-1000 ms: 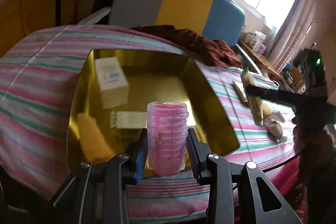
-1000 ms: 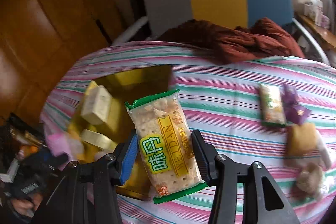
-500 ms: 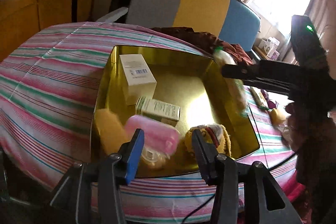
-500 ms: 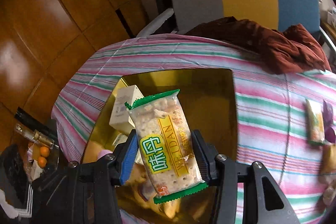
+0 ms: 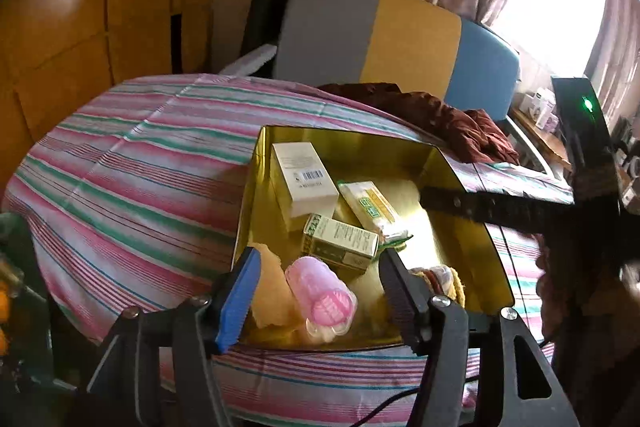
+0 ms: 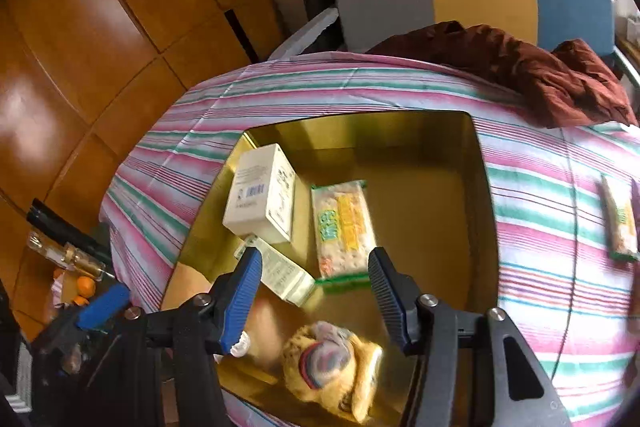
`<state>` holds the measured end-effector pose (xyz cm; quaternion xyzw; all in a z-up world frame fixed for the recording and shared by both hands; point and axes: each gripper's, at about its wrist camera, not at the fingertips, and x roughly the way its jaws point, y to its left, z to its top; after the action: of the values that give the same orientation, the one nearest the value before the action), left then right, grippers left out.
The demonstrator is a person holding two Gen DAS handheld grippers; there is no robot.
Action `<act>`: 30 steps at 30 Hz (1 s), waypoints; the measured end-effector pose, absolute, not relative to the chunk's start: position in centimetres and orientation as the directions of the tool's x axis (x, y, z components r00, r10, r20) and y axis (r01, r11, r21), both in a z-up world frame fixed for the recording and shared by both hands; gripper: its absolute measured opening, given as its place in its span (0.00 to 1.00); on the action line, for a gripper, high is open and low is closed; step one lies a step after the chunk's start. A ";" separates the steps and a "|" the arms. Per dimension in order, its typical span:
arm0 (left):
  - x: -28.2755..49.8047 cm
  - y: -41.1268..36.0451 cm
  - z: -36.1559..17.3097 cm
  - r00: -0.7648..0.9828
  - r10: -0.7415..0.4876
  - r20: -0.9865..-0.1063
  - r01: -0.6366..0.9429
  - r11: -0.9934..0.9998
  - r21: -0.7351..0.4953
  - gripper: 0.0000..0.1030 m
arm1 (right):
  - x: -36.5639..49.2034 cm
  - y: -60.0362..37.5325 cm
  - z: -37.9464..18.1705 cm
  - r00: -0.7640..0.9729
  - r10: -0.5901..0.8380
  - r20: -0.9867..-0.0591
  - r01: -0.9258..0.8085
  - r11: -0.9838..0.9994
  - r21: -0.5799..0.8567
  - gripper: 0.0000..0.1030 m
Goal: Organize objects
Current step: 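Carry the cracker packet and pink cups to the gold tray and release them, then withdraw both grippers from the tray toward the remaining items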
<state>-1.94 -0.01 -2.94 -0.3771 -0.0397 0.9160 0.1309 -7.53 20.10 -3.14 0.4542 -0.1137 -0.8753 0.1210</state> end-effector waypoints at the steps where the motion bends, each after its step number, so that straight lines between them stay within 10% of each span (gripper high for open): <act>1: -1.9 0.0 -2.8 -0.685 0.266 -0.679 -0.209 -0.964 -0.167 0.62 | -7.1 20.2 -3.1 -0.565 -0.302 -0.768 0.107 -0.950 0.295 0.54; 30: -0.3 5.8 -1.2 -0.676 0.299 -0.674 -0.337 -0.938 -0.079 0.66 | 0.9 24.6 -1.8 -0.659 -0.086 -0.747 0.017 -0.995 0.100 0.55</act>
<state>-0.30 5.82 -1.22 -0.3633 0.0259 0.9150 0.1737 0.88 24.59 -1.79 0.4121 -0.0419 -0.9097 0.0284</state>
